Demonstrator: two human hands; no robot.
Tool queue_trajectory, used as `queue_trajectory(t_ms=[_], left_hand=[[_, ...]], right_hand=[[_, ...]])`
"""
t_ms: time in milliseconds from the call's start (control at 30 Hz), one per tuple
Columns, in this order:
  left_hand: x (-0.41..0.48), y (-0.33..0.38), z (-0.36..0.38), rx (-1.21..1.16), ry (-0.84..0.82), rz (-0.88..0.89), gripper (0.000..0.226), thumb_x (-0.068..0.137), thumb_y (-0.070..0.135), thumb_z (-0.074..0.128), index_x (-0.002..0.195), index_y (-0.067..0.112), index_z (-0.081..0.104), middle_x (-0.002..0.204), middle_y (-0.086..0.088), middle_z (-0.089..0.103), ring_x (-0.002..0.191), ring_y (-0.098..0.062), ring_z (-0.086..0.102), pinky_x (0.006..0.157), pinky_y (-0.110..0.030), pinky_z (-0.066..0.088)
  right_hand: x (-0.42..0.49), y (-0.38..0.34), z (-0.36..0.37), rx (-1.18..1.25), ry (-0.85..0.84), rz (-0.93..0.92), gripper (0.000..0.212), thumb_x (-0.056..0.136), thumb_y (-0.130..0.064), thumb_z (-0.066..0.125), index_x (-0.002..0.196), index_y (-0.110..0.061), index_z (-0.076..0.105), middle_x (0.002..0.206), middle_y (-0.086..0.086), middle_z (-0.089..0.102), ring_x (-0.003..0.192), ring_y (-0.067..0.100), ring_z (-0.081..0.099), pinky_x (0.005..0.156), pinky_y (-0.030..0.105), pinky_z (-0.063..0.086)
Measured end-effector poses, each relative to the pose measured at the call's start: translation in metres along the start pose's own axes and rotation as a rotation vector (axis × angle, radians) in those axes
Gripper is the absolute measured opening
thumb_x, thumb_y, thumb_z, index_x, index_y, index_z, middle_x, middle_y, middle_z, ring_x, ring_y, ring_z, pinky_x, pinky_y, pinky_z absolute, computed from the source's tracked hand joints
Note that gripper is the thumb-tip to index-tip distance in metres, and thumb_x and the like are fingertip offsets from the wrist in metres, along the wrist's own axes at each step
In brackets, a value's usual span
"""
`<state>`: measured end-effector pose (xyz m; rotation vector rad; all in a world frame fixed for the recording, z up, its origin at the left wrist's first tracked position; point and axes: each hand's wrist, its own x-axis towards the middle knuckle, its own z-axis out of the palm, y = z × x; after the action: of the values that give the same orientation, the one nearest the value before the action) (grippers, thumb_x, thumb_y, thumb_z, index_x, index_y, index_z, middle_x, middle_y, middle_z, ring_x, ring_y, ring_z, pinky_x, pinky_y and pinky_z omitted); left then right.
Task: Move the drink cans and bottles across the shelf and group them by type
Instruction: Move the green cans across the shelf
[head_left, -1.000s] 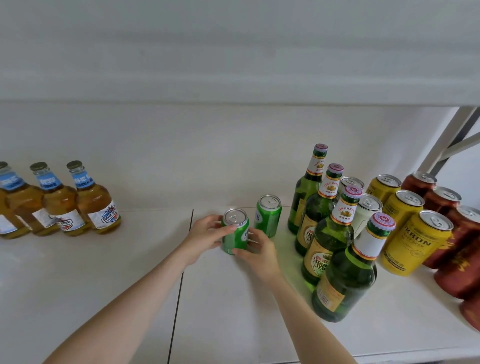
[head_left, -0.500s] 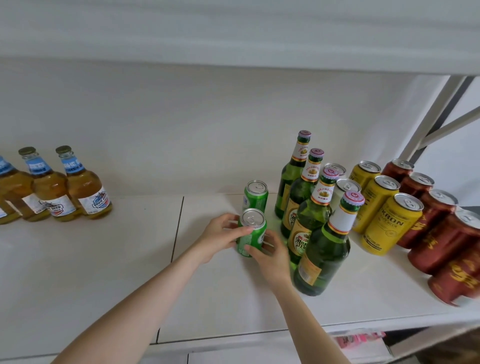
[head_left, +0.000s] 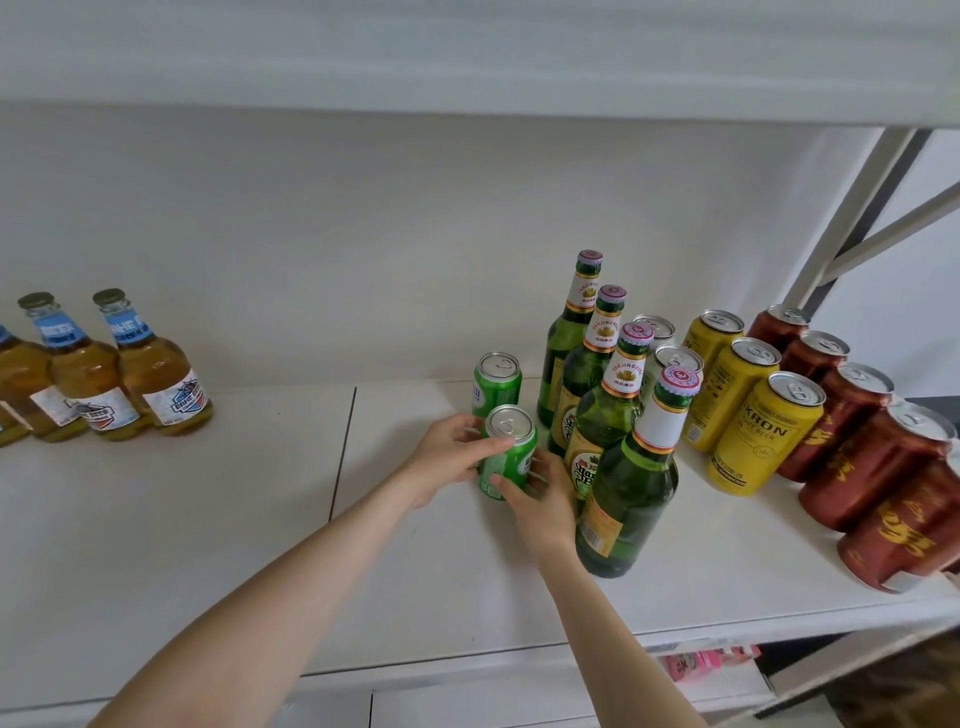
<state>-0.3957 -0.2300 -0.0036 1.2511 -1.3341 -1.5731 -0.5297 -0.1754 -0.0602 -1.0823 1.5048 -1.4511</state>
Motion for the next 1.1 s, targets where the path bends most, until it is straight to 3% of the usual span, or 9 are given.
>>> queue_trajectory(t_ms=[100,200,467,600,867,1000,1100], left_hand=[[0.004,0.002,0.0,-0.034,0.011,-0.003,0.032,0.078,0.024,0.082,0.104,0.016,0.065,0.088,0.004,0.076,0.084,-0.011,0.074,0.062,-0.021,0.055],[0.009,0.005,0.0,-0.046,0.036,-0.015,0.039,0.077,0.022,0.083,0.107,0.008,0.062,0.089,0.002,0.075,0.085,-0.013,0.074,0.065,-0.024,0.057],[0.024,0.01,-0.003,-0.028,0.054,-0.021,0.044,0.077,0.024,0.082,0.109,0.004,0.06,0.101,-0.008,0.072,0.09,-0.017,0.073,0.08,-0.031,0.06],[0.03,0.011,-0.005,-0.025,0.038,-0.032,0.043,0.077,0.025,0.083,0.107,0.007,0.059,0.104,-0.011,0.072,0.094,-0.021,0.073,0.085,-0.036,0.059],[0.033,0.011,-0.006,0.007,0.049,-0.036,0.047,0.076,0.027,0.083,0.111,0.007,0.058,0.107,-0.009,0.07,0.092,-0.017,0.072,0.076,-0.027,0.058],[0.031,0.01,-0.008,0.058,0.059,-0.006,0.04,0.077,0.028,0.082,0.106,0.01,0.061,0.101,-0.005,0.071,0.085,-0.008,0.071,0.072,-0.022,0.058],[0.027,0.007,-0.013,0.096,0.081,0.025,0.032,0.077,0.031,0.082,0.099,0.018,0.064,0.094,0.003,0.07,0.079,0.002,0.068,0.065,-0.016,0.054]], right_hand=[[0.007,0.003,0.004,0.0,0.014,0.007,0.045,0.077,-0.011,0.081,0.107,-0.031,0.054,0.104,-0.012,0.067,0.096,0.001,0.065,0.08,0.022,0.055],[0.014,0.005,0.007,0.018,0.011,0.01,0.047,0.077,-0.011,0.08,0.116,-0.021,0.056,0.109,-0.006,0.068,0.101,0.008,0.066,0.085,0.029,0.056],[0.025,0.001,0.016,0.041,0.025,0.033,0.051,0.08,-0.011,0.078,0.119,-0.028,0.051,0.108,-0.022,0.06,0.099,-0.008,0.059,0.081,0.013,0.05],[0.03,0.0,0.019,0.04,0.029,0.034,0.051,0.081,-0.01,0.077,0.119,-0.029,0.05,0.109,-0.017,0.061,0.102,-0.003,0.059,0.088,0.021,0.05],[0.033,0.002,0.02,0.031,0.027,0.036,0.048,0.081,-0.011,0.077,0.118,-0.027,0.051,0.11,-0.012,0.063,0.105,0.006,0.062,0.092,0.029,0.052],[0.032,-0.001,0.019,0.005,0.02,0.04,0.048,0.08,-0.012,0.077,0.117,-0.028,0.051,0.107,-0.017,0.062,0.104,0.005,0.062,0.086,0.023,0.051],[0.027,-0.003,0.017,-0.045,0.023,0.063,0.054,0.081,-0.018,0.078,0.126,-0.02,0.05,0.113,-0.013,0.06,0.11,0.011,0.059,0.085,0.018,0.046]])
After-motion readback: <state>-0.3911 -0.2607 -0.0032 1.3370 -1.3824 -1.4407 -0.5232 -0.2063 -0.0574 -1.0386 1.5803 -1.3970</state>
